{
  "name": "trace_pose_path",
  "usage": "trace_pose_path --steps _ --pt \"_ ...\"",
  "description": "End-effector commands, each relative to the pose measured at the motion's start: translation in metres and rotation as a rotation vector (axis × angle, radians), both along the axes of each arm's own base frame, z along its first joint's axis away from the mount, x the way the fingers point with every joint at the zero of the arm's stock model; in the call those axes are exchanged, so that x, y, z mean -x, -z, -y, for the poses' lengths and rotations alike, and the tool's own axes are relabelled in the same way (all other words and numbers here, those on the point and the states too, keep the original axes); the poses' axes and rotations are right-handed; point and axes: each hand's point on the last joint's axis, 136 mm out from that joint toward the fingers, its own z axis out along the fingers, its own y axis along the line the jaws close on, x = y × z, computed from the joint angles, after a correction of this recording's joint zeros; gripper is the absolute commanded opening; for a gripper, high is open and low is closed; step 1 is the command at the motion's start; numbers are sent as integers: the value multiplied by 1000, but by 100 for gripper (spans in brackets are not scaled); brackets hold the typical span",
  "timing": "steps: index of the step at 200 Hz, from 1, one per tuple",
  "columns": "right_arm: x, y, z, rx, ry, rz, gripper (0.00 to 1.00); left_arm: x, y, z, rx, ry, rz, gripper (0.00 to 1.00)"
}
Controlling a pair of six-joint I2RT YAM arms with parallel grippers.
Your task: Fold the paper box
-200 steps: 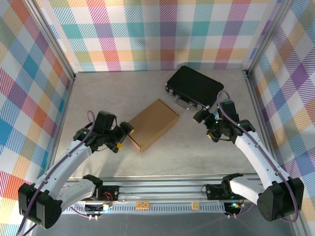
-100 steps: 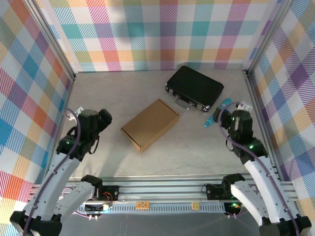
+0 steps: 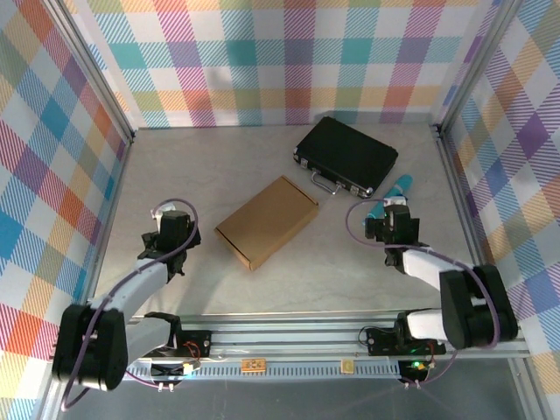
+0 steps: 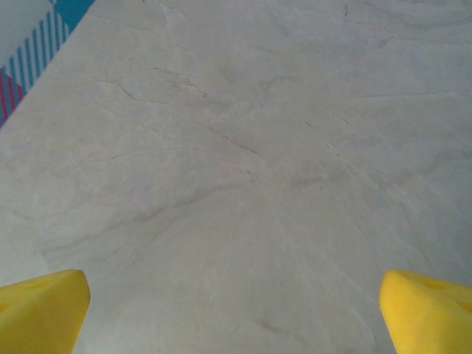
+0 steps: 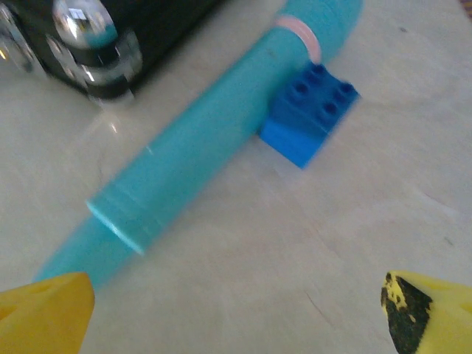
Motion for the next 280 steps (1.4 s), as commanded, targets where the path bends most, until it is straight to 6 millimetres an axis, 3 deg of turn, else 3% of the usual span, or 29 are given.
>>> trace_pose_path --steps 1,33,54,71,94,115,280 --pt "-49 -50 -19 -70 -104 256 99 -38 -15 2 33 47 160 100" --pt "-52 -39 -14 -141 -128 263 99 -70 -24 7 45 128 281 100" --pt "-47 -36 -8 -162 -110 303 99 -71 -20 -8 92 43 397 100" --pt "-47 -30 -8 -160 -107 291 99 -67 -18 7 84 120 414 100" --pt "-50 -31 -8 -162 -115 295 99 -78 -8 20 61 191 436 100" --pt "-49 -31 -9 -165 -118 288 99 -89 -2 28 52 219 338 100" --pt "-49 -31 -9 -164 -118 291 99 -88 -2 30 49 223 336 100"
